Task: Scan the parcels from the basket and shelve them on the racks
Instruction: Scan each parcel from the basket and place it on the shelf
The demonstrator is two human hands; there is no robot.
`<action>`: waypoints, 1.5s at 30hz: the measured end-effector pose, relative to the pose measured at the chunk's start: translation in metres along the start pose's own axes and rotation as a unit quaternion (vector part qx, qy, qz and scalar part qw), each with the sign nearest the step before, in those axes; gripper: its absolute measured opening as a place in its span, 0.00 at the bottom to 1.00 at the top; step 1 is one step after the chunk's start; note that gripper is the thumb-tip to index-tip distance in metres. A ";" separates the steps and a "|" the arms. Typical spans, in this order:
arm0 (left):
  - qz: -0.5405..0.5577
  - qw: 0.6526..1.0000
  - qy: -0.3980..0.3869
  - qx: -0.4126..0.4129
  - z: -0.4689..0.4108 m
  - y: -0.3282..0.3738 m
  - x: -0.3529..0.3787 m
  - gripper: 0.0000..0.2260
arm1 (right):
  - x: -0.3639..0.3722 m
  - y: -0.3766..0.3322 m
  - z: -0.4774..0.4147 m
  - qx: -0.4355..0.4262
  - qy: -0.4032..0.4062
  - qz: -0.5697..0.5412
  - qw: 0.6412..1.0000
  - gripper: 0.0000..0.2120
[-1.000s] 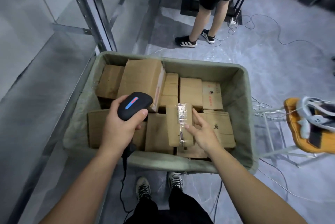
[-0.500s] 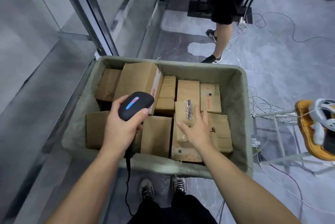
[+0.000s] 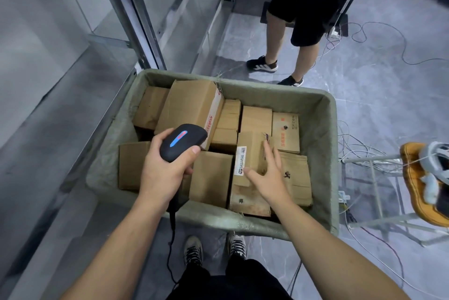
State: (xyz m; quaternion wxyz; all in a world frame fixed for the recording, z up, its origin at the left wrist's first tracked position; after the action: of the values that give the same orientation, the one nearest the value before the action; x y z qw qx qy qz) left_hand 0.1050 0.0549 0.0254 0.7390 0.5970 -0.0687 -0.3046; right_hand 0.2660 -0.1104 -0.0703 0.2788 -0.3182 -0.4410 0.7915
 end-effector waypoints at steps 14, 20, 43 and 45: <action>0.012 1.000 -0.026 0.000 0.006 0.007 0.018 0.26 | -0.033 0.012 0.006 -0.030 0.032 0.015 0.999 0.39; 0.011 0.999 -0.035 0.007 0.009 0.011 0.025 0.25 | -0.031 0.007 0.005 0.019 0.072 0.119 0.990 0.52; 0.019 1.000 -0.009 0.004 0.025 0.004 0.028 0.31 | -0.044 0.031 -0.008 0.086 -0.020 -0.173 0.981 0.41; 0.021 1.000 -0.001 0.003 0.027 0.000 0.028 0.31 | -0.041 0.035 -0.011 0.086 -0.035 -0.189 0.978 0.42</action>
State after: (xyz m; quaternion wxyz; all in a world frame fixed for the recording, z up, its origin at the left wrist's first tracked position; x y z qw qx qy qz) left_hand 0.1148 0.0169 0.0255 0.7434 0.5972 -0.0836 -0.2893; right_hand 0.2950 -0.1509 -0.0950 0.4338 -0.1760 -0.4327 0.7704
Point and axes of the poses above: each hand's wrist, its own z-axis away from the middle knuckle, its own x-axis out of the palm, y = z × x, the point moved 1 cm from there along -z, towards the middle knuckle, and after that the axes turned 9 degrees about -z, right-handed, at the moved point
